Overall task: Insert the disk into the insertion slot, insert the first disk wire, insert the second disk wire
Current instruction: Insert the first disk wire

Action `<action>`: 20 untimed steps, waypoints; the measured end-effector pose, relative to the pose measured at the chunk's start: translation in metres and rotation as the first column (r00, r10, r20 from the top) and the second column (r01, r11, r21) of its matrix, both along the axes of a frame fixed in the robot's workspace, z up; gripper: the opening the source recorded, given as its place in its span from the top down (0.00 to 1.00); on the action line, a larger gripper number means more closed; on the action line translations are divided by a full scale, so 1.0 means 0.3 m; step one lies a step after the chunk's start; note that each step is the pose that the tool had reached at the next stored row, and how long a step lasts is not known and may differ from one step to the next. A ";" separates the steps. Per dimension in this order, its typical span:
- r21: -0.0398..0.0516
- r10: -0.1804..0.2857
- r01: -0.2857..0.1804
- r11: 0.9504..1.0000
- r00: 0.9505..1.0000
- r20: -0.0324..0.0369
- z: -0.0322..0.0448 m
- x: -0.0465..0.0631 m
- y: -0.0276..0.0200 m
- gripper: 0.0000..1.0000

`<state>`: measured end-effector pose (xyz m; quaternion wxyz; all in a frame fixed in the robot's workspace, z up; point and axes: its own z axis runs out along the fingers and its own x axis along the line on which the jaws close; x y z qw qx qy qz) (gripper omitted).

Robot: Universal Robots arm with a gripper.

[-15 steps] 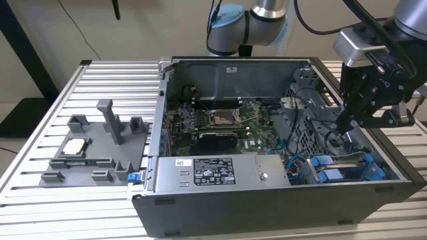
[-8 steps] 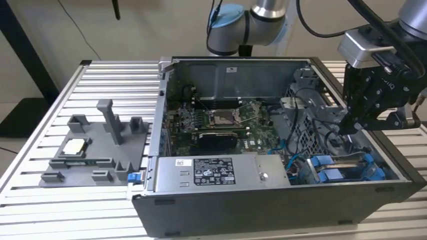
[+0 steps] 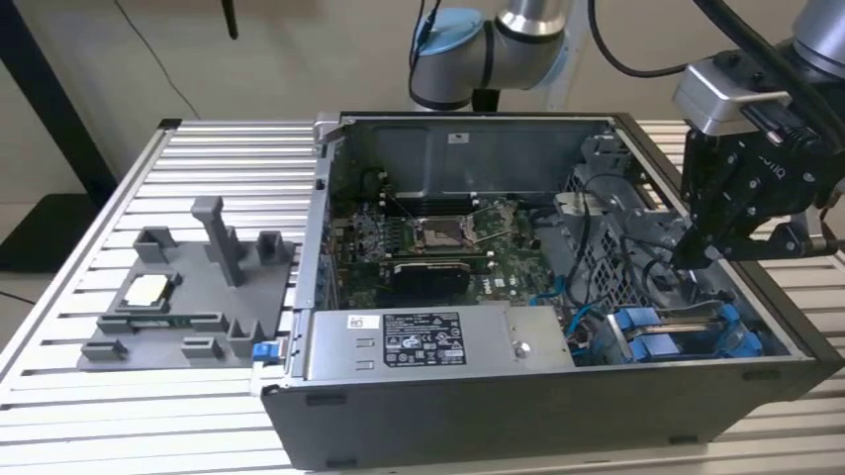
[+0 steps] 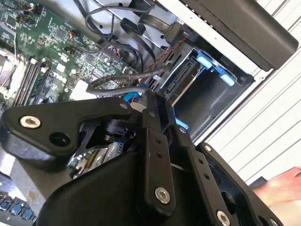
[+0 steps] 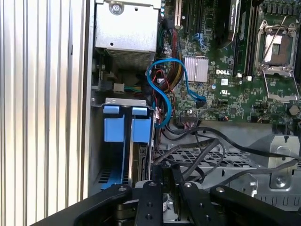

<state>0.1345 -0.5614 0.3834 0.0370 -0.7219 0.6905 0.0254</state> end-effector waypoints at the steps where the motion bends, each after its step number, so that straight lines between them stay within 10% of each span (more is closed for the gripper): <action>1: 0.000 0.000 0.000 1.000 1.000 0.000 0.000 0.000 0.000 0.81; 4: -0.006 0.000 0.000 1.000 1.000 0.000 -0.002 0.000 0.000 0.81; 9: -0.050 0.000 0.000 0.999 1.000 -0.003 -0.006 0.001 0.000 0.81; 20: -0.054 0.000 0.000 0.999 1.000 -0.003 -0.013 0.002 0.000 0.81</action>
